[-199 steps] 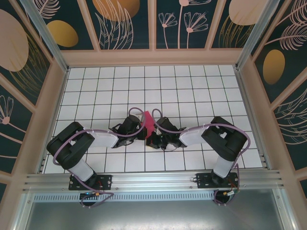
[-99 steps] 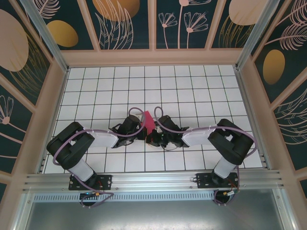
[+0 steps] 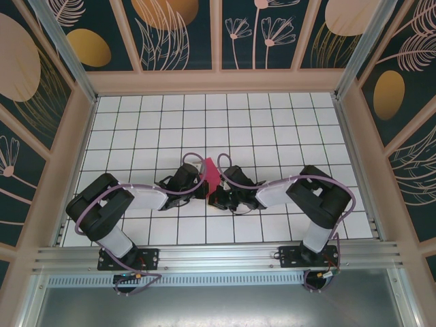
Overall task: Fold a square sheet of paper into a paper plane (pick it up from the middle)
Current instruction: Third fold the triangle at the center of the table.
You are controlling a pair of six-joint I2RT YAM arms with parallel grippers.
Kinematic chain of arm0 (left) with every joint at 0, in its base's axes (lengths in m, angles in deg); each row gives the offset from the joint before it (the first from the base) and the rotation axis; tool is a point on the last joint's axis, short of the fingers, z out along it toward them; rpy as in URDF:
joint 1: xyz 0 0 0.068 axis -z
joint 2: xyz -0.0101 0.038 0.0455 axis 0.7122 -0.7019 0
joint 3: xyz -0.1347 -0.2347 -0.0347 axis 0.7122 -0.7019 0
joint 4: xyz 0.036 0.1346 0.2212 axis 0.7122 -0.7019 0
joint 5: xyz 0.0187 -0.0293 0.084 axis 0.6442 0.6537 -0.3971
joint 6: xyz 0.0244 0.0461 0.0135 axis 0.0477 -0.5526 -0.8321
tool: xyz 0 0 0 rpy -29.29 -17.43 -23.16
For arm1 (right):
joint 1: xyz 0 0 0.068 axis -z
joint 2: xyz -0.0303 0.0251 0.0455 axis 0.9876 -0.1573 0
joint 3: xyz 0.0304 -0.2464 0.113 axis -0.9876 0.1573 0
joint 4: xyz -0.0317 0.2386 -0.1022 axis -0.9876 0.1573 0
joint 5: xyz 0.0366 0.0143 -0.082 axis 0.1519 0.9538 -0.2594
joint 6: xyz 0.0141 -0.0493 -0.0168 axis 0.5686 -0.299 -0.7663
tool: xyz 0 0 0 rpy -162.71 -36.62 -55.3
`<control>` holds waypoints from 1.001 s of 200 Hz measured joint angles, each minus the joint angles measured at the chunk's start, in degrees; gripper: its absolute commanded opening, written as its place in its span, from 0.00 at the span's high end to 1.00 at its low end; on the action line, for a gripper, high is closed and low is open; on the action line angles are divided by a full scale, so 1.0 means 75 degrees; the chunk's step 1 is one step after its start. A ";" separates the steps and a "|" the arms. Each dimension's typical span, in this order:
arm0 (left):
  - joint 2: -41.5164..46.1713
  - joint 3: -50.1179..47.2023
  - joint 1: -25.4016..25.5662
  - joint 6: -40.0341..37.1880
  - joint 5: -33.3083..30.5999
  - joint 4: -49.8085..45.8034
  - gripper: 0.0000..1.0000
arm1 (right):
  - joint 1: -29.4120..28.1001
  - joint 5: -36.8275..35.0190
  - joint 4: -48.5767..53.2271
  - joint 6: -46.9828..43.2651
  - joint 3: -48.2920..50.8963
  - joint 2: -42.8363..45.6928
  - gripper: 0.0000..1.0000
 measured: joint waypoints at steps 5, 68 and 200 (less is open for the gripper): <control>0.0006 0.0000 0.0000 0.0000 0.0000 -0.0009 1.00 | 0.0006 -0.0020 0.0038 -0.0032 -0.0003 0.0026 0.93; 0.0073 0.0003 0.0000 0.0000 -0.0003 -0.0154 0.99 | 0.0784 -0.0437 0.0691 -0.0315 -0.0090 0.0583 0.94; 0.0385 0.0227 0.0000 -0.0003 -0.0393 -0.1116 0.78 | 0.1326 -0.0819 0.0982 -0.0863 -0.1594 -0.0866 0.95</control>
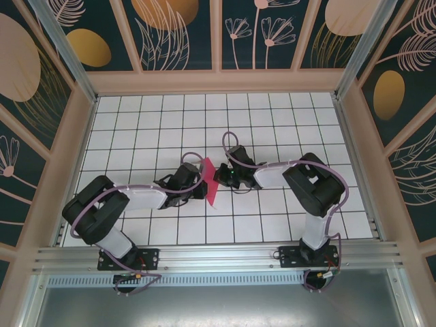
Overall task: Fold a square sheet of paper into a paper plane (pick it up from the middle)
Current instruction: Third fold the triangle at the center of the table.
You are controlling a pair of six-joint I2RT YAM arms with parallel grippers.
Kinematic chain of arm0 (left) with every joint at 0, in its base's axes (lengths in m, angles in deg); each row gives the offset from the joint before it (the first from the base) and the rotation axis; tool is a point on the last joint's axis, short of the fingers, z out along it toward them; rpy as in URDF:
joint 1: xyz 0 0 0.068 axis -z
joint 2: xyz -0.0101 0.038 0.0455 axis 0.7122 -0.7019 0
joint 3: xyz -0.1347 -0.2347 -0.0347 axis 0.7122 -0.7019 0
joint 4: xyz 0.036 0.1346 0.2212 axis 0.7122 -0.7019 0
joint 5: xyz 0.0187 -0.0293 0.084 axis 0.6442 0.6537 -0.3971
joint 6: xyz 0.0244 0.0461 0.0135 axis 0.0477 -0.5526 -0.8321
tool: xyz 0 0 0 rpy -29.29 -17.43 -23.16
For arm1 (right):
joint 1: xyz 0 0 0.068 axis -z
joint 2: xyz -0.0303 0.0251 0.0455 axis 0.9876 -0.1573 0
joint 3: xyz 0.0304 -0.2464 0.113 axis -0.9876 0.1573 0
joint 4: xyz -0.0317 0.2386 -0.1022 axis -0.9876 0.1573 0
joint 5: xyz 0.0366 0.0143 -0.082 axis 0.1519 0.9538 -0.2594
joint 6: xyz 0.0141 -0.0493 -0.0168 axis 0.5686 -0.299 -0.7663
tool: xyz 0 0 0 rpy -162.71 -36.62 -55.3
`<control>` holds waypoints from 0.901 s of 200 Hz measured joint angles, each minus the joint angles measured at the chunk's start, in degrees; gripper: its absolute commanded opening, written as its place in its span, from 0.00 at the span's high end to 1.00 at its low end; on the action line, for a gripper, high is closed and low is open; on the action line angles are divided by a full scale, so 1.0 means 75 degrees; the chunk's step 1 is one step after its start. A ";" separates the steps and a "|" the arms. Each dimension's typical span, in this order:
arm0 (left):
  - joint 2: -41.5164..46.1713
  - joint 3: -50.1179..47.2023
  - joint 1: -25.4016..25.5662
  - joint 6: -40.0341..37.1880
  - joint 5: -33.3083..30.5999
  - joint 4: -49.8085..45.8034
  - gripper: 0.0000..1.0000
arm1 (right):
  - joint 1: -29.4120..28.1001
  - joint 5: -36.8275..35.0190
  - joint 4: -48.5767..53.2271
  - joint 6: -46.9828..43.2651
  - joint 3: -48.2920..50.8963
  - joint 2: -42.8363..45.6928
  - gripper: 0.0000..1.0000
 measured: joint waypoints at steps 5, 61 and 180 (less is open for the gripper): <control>0.0111 0.0006 0.0000 0.0003 -0.0082 -0.0160 0.74 | -0.0006 -0.0006 0.0012 0.0000 -0.0012 0.0000 0.95; 0.1731 0.0411 0.0000 0.0221 -0.0592 -0.1192 0.86 | -0.0082 -0.0166 0.0189 -0.0090 -0.0122 0.0000 0.95; -0.0073 0.0341 0.0000 0.0536 0.0277 -0.0437 1.00 | -0.0119 -0.0239 0.0382 -0.0224 -0.0251 -0.0003 0.90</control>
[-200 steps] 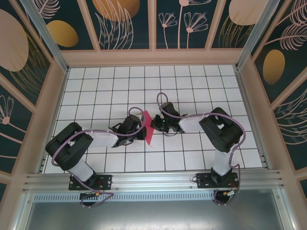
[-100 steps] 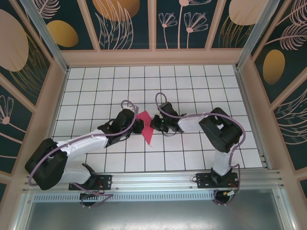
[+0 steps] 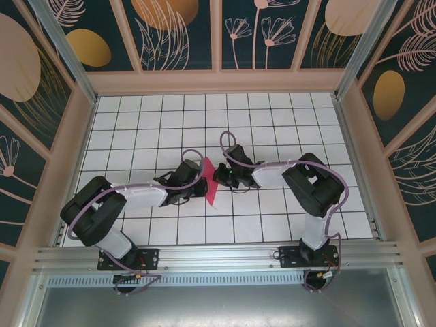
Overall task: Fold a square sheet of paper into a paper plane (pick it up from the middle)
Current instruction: Third fold the triangle at the center of the table.
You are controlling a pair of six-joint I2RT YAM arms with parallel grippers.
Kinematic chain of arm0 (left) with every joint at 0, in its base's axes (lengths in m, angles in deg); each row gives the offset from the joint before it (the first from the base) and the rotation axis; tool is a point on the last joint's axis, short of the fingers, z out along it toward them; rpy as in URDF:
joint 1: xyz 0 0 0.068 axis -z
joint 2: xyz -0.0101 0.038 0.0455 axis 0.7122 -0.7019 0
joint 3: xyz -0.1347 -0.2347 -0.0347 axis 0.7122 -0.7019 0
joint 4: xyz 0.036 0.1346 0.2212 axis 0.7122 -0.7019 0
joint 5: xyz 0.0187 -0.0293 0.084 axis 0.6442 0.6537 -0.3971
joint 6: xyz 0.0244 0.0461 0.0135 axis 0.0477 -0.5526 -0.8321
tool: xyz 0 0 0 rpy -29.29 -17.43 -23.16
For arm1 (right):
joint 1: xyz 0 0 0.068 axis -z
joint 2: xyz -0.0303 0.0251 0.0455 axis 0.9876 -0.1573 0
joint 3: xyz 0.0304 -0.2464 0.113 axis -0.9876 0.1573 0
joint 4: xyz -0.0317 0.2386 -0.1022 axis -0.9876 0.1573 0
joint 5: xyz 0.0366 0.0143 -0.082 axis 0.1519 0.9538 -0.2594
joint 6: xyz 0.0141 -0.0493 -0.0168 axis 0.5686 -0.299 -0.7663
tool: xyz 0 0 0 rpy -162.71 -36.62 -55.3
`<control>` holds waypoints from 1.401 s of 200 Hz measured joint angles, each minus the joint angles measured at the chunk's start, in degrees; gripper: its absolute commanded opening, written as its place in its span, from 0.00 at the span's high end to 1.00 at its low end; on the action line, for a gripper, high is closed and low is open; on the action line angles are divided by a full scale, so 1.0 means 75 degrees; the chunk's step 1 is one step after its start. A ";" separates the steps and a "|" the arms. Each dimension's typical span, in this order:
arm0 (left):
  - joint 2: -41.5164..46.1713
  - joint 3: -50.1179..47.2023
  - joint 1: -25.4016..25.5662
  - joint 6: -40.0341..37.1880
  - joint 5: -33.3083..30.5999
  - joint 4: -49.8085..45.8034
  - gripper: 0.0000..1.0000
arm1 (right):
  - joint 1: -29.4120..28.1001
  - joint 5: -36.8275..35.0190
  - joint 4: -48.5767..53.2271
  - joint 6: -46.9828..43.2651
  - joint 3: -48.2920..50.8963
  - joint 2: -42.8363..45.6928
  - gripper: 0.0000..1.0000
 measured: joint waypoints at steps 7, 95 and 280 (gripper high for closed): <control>-0.0134 -0.0038 0.0000 0.0000 0.0000 0.0061 1.00 | 0.0000 -0.0003 0.0061 -0.0026 -0.0032 0.0000 0.88; -0.0149 -0.0460 0.0000 -0.0020 -0.0047 0.0997 1.00 | 0.0408 -0.0463 0.0603 -0.0350 -0.0076 0.1052 0.68; 0.0373 -0.0487 0.0000 -0.0248 -0.0463 0.0259 0.90 | 0.0498 0.0323 0.0600 -0.0583 -0.0085 0.0286 0.68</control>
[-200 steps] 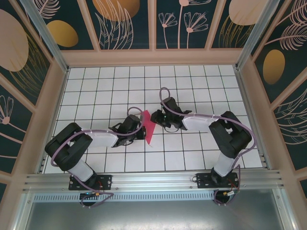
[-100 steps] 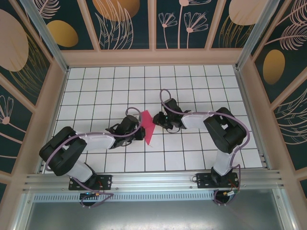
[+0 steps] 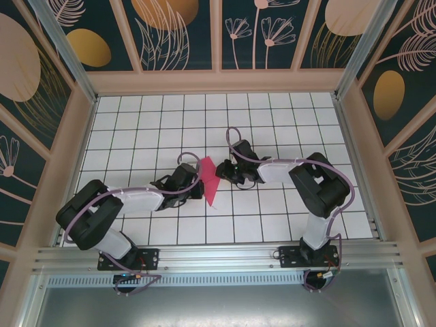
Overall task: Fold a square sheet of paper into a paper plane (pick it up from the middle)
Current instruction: Third fold the triangle at the center of the table, then fourth fold the wing at the center of the table.
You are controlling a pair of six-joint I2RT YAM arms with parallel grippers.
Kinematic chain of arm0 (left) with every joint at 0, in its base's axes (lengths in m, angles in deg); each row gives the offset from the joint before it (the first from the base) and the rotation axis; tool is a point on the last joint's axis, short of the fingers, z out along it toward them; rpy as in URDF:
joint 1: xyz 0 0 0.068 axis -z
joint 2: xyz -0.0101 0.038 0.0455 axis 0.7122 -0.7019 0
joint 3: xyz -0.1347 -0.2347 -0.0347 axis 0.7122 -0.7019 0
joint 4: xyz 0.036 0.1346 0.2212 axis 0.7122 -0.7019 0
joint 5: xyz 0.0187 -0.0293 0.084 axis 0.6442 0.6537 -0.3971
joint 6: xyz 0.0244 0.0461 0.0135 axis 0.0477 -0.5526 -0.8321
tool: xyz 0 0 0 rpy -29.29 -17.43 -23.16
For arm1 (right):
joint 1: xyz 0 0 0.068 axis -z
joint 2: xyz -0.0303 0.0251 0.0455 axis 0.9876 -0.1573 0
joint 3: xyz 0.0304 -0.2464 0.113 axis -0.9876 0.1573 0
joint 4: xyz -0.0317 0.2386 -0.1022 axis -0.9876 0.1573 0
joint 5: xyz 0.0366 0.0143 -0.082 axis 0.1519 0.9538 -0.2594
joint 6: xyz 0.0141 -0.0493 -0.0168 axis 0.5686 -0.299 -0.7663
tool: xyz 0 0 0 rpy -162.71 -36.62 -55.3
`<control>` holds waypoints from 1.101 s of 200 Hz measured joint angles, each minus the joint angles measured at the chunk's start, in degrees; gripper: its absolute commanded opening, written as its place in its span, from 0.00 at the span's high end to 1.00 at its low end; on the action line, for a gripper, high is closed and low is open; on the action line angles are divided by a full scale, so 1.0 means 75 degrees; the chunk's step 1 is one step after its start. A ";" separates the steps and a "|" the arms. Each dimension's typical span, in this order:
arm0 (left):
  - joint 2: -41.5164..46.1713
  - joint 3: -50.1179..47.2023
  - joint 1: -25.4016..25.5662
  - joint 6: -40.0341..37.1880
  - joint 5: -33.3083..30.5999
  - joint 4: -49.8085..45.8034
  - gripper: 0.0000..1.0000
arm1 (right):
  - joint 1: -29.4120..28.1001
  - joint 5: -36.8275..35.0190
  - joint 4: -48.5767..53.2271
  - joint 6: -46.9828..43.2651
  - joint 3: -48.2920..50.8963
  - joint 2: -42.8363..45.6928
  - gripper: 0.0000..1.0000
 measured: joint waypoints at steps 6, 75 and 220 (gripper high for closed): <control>-0.0041 0.0000 0.0000 -0.0003 -0.0006 -0.0020 0.91 | -0.0012 0.0003 -0.0006 -0.0003 0.0000 0.0000 0.68; -0.0198 0.0050 0.0000 -0.0026 -0.0017 -0.0026 0.92 | -0.0309 0.0108 -0.0035 -0.0055 0.0000 0.0000 0.68; -0.0210 0.0058 -0.0015 0.0309 0.0047 -0.0017 0.93 | -0.1192 -0.0825 -0.1078 -0.0280 0.1131 0.0717 0.82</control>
